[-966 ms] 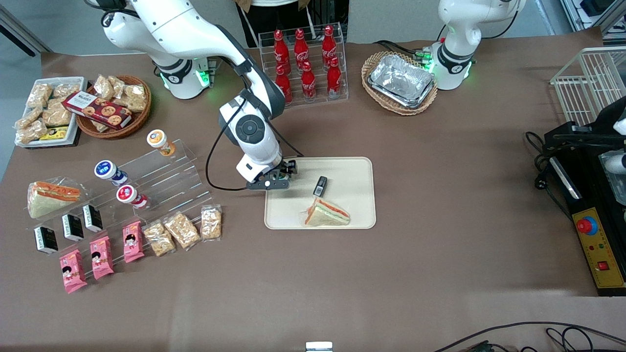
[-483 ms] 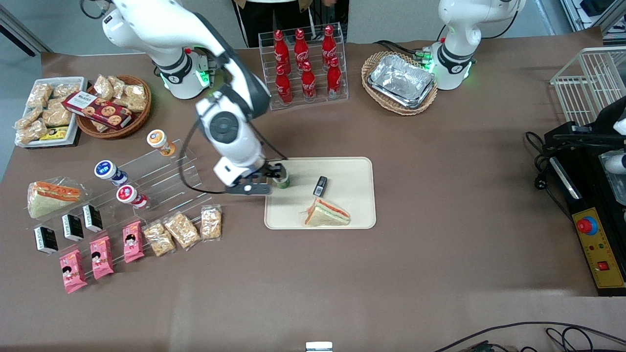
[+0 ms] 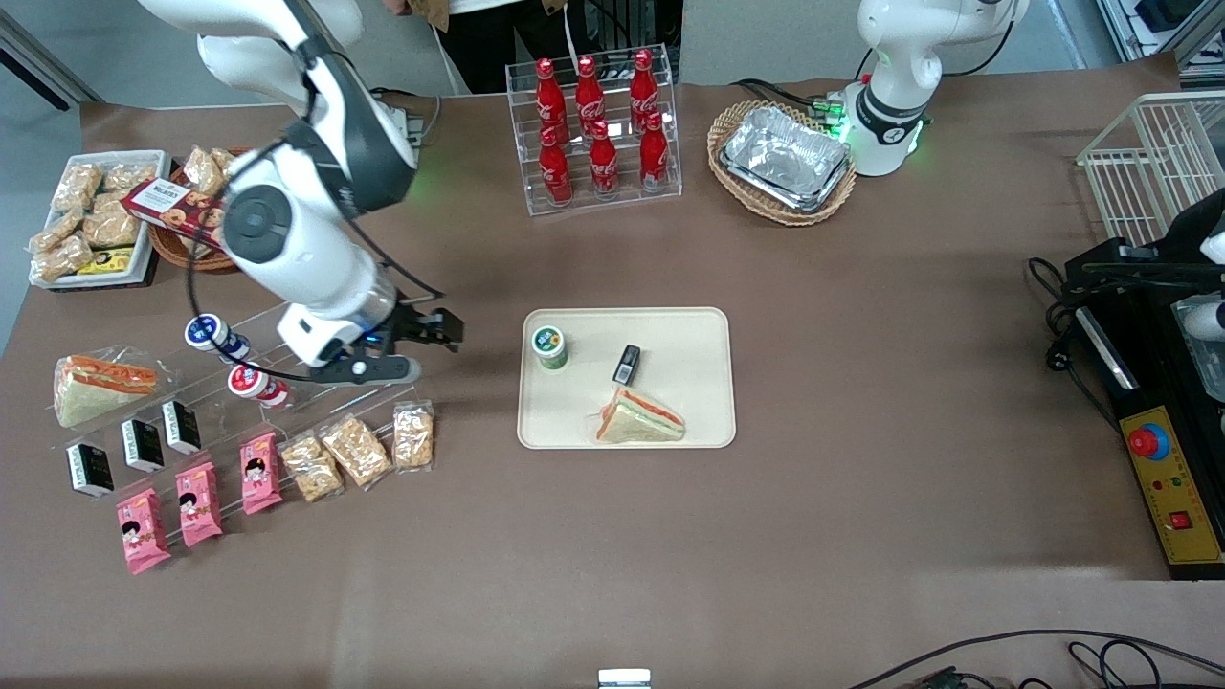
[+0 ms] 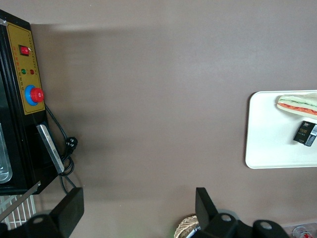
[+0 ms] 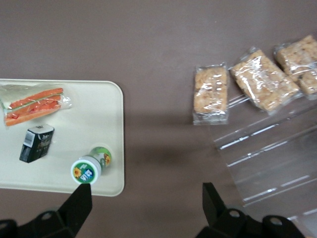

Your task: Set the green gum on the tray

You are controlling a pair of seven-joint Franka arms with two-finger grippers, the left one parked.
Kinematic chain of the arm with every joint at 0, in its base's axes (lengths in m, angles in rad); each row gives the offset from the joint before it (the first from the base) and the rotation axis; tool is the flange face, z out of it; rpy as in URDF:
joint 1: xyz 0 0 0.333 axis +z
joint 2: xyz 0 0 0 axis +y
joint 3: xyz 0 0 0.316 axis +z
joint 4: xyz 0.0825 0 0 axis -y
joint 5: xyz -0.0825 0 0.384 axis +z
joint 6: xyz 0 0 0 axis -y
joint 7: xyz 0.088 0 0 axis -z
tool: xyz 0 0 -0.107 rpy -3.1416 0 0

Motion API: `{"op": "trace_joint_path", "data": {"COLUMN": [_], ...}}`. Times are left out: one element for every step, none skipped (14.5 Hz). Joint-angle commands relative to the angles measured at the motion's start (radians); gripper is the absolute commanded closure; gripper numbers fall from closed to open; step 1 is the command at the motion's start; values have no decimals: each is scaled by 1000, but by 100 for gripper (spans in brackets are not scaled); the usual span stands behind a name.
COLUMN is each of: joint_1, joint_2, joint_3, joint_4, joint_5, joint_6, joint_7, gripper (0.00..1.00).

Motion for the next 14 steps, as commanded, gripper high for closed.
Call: {"op": "trace_joint_path", "data": {"joint_1": [-81,-112,-147,-182,-210,-232,-253,-270,-284,-295,-307,-315,-315,-315], "joint_2": [-36,-37,-39,-40,-40,-45,-48,-55,-60,-63,-63,-62,-62,-62], "joint_3": [8,8,8,8,6,6,5,4,4,4,4,-5,-18,-32], "joint_4": [83,115,147,172,186,194,194,200,204,212,233,253,270,287], "joint_5": [10,10,10,10,10,10,10,12,12,10,10,10,10,9], "joint_6": [-155,-206,-256,-292,-310,-317,-321,-321,-324,-344,-363,-378,-390,-399], "joint_7": [-88,-119,-154,-194,-231,-265,-295,-315,-326,-331,-337,-343,-351,-358], "gripper": [1,1,0,0,0,0,0,0,0,0,0,0,0,0]}}
